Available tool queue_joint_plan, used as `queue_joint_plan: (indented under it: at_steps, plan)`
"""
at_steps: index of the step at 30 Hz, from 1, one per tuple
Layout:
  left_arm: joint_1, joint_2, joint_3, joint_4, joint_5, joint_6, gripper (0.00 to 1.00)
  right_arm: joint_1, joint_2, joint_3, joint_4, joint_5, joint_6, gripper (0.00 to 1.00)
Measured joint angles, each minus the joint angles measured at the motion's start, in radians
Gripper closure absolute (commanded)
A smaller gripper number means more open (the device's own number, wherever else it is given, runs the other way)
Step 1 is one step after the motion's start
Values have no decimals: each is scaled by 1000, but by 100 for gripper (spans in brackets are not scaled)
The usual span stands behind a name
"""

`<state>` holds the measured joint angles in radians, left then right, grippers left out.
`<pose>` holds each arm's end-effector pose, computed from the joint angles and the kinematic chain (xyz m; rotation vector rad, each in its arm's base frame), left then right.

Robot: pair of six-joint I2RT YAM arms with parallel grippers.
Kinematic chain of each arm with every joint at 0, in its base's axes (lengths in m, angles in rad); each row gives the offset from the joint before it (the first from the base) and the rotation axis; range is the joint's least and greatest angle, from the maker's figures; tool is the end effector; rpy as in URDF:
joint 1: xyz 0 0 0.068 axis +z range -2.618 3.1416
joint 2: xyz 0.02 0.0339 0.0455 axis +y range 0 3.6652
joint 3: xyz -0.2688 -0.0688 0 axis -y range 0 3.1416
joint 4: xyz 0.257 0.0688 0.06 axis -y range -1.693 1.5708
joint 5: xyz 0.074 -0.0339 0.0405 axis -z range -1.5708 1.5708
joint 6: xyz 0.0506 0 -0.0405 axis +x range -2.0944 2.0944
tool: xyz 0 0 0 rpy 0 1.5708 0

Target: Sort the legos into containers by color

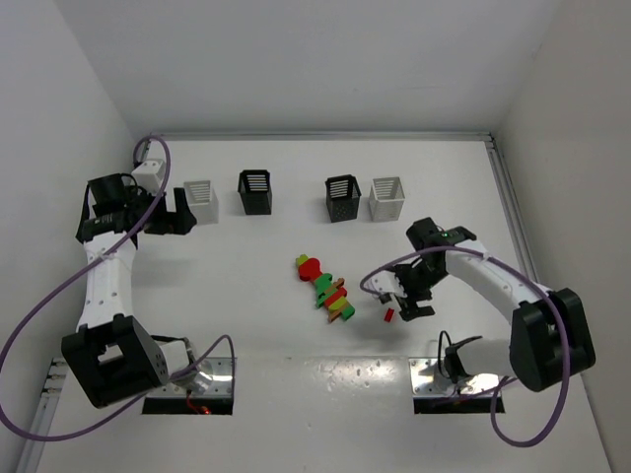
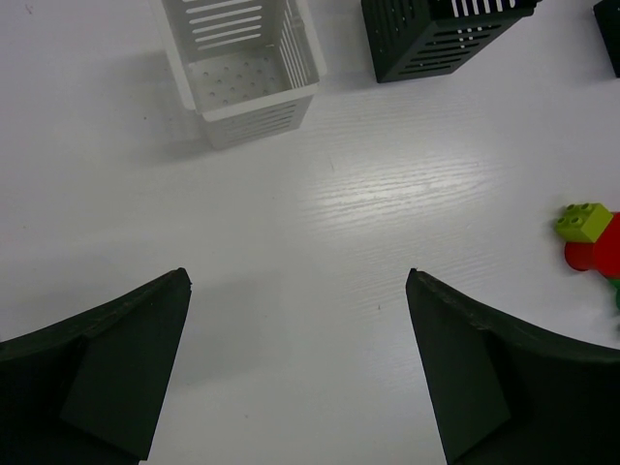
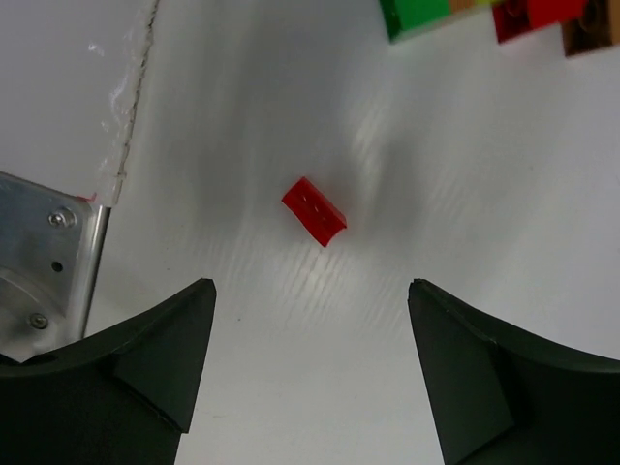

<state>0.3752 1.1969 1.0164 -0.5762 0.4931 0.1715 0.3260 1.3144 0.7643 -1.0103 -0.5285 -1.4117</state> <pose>0.2615 0.0773 0.2952 0.0139 2.2347 -0.2798 0.1846 0.0893 0.1726 -2.1330 1.7985 0.6389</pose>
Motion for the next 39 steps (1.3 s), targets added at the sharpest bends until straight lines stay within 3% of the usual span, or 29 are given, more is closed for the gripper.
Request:
queue_joint_plan:
  at_steps: [4,12,28,35,39]
  plan:
    - [0,1,0,0,3,0,0,53,-17,-70,27,7,-148,29]
    - [0,24,1,0,3,0,0,129,-71,-166,113,33,-348,39]
    - [0,47,1,-1,3,0,0,227,62,-156,231,79,-402,56]
    - [0,56,1,0,0,0,0,240,95,-156,237,113,-403,57]
    - [0,66,1,0,0,-1,0,240,106,-156,251,128,-404,64]
